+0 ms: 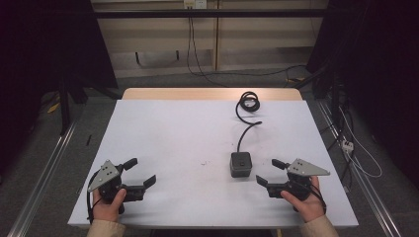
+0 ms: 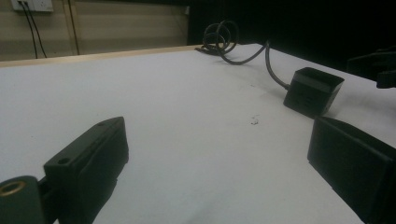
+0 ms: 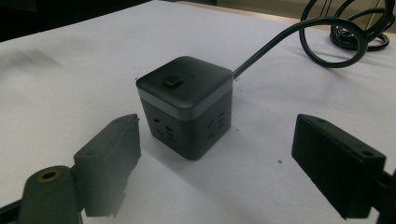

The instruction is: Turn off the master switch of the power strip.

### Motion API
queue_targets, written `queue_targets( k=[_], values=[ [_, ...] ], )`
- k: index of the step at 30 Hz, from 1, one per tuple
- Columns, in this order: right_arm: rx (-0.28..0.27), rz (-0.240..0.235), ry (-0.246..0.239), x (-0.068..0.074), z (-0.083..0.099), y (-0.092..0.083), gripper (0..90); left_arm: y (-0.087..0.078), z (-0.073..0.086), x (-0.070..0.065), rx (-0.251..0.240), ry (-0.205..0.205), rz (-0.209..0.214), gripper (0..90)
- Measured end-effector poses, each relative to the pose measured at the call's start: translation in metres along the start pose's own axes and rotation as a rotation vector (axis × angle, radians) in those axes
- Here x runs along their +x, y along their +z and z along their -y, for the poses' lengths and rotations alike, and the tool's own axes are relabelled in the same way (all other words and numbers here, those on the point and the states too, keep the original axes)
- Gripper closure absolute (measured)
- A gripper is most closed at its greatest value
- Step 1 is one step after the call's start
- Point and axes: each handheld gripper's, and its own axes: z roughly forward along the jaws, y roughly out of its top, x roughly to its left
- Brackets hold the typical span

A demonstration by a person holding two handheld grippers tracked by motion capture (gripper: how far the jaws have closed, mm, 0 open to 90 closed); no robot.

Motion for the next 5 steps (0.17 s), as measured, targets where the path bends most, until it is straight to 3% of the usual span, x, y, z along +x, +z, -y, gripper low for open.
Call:
queue_targets(
  k=[5],
  values=[
    [0.006, 0.01, 0.006, -0.0027, 0.002, -0.0002, 15.5, 0.0002, -0.0001, 0.0003, 0.0, -0.001, -0.002, 4.8]
  ],
)
